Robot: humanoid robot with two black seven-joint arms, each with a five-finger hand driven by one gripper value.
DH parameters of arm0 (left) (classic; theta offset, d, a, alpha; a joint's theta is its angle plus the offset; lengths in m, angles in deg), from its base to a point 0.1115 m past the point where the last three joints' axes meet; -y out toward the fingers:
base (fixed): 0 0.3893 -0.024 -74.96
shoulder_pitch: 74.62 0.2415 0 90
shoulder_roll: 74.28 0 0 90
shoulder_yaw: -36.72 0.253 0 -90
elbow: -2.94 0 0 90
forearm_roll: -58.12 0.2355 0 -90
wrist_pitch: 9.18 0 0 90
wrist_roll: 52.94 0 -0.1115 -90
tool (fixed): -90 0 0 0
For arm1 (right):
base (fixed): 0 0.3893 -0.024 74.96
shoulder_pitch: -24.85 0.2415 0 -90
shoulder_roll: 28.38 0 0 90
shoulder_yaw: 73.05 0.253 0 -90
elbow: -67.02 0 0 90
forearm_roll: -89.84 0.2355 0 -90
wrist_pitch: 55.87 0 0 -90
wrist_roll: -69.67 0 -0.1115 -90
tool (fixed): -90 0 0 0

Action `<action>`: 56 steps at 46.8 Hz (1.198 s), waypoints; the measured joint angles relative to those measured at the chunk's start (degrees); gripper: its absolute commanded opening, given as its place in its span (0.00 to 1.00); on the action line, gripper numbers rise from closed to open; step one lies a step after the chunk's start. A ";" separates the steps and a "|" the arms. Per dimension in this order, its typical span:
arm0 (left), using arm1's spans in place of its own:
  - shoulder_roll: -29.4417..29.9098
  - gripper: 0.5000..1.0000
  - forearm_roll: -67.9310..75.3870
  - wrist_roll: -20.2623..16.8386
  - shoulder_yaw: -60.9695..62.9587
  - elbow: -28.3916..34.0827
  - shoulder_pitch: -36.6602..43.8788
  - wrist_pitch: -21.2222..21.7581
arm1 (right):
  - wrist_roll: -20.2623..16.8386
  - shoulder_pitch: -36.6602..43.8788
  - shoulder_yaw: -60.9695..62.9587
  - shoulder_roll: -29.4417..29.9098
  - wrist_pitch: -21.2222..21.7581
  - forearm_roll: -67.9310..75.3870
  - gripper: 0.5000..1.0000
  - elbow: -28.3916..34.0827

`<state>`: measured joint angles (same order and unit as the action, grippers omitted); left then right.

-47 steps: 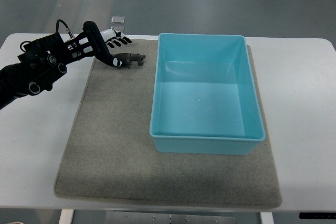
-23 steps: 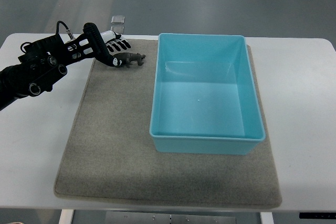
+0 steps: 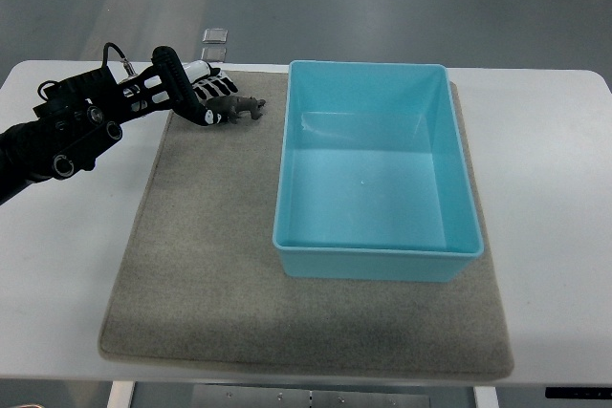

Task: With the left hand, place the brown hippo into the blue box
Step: 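Close the left hand fingers around the brown hippo, then lift the held hippo up off the mat with the left hand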

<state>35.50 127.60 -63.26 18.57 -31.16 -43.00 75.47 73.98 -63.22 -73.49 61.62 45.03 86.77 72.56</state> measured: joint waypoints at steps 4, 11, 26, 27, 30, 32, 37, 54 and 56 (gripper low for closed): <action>0.00 0.26 -0.02 0.02 -0.03 0.00 -0.06 0.00 | 0.00 0.00 0.00 0.00 0.00 0.00 0.87 0.00; 0.00 0.03 -0.02 0.09 0.00 0.00 -0.07 -0.02 | 0.00 0.00 0.00 0.00 0.00 0.00 0.87 0.00; 0.04 0.00 0.40 0.13 0.04 -0.30 -0.08 -0.28 | 0.00 0.00 0.00 0.00 0.00 0.00 0.87 0.00; 0.07 0.00 0.40 0.13 0.04 -0.36 -0.10 -0.39 | 0.00 0.00 0.00 0.00 0.00 0.00 0.87 0.00; 0.19 0.00 0.21 0.13 0.01 -0.46 -0.33 -0.68 | 0.00 0.00 0.00 0.00 0.00 0.00 0.87 0.00; 0.25 0.00 -0.18 0.13 -0.04 -0.58 -0.55 -0.87 | 0.00 0.00 0.00 0.00 0.00 0.00 0.87 0.00; 0.30 0.00 -0.63 0.13 -0.50 -0.99 -1.67 -0.95 | 0.00 0.00 0.00 0.00 0.00 0.00 0.87 0.00; 3.82 0.00 -1.02 0.38 -1.25 -8.61 -9.20 -1.13 | 0.00 0.00 0.00 0.00 0.00 0.00 0.87 0.00; 4.02 0.00 -1.02 0.39 -1.26 -9.69 -9.99 -1.16 | 0.00 0.00 0.00 0.00 0.00 0.00 0.87 0.00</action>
<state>39.51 126.58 -62.87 17.31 -40.85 -52.98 74.31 73.98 -63.21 -73.49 61.62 45.02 86.77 72.55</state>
